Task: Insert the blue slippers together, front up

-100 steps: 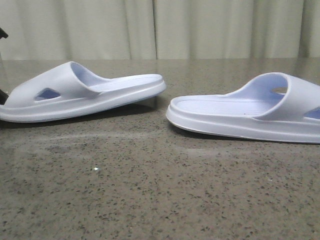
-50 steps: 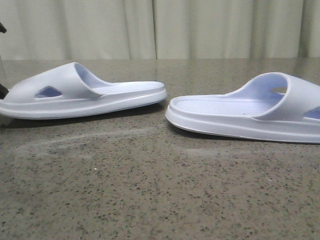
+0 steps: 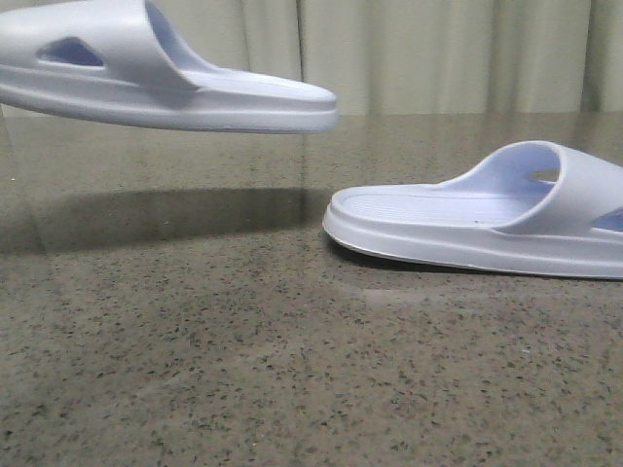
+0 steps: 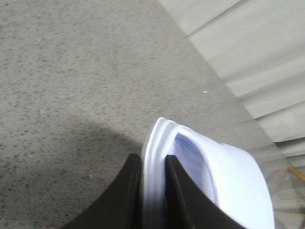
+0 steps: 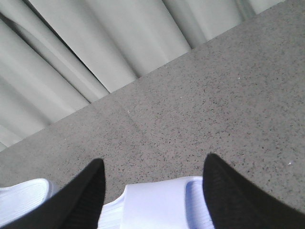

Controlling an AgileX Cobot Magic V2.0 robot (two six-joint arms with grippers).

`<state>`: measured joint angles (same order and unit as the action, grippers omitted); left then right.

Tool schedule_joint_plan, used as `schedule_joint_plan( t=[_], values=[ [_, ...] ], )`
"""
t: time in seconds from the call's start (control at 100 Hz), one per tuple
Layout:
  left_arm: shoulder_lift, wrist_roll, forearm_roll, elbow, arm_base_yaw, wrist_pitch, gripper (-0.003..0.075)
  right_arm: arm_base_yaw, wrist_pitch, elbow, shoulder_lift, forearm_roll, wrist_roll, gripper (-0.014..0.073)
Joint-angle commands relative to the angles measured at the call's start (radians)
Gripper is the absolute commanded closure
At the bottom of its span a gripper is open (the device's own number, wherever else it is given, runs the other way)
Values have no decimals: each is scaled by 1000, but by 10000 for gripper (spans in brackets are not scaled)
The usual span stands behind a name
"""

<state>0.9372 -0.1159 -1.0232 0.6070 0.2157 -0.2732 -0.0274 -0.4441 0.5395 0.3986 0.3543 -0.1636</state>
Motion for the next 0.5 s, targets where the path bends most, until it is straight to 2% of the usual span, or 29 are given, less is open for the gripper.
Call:
schedule_joint_plan(
  t=[0.0,0.14,0.36,0.49],
  values=[
    [-47,-4,-36,24,9,7,691,-6,83,23,21,-4,7,209],
    [-69,-4,-36,24,9,7,691,-6,78,-20,73,-4,4,209],
    [-71,-12,-36,24,9,-12,691,-6,180,-101,179,2,-123,209],
    [-71,-12,-36,24,9,-23,691,-6,194,-111,252,45,-130,209]
  ],
)
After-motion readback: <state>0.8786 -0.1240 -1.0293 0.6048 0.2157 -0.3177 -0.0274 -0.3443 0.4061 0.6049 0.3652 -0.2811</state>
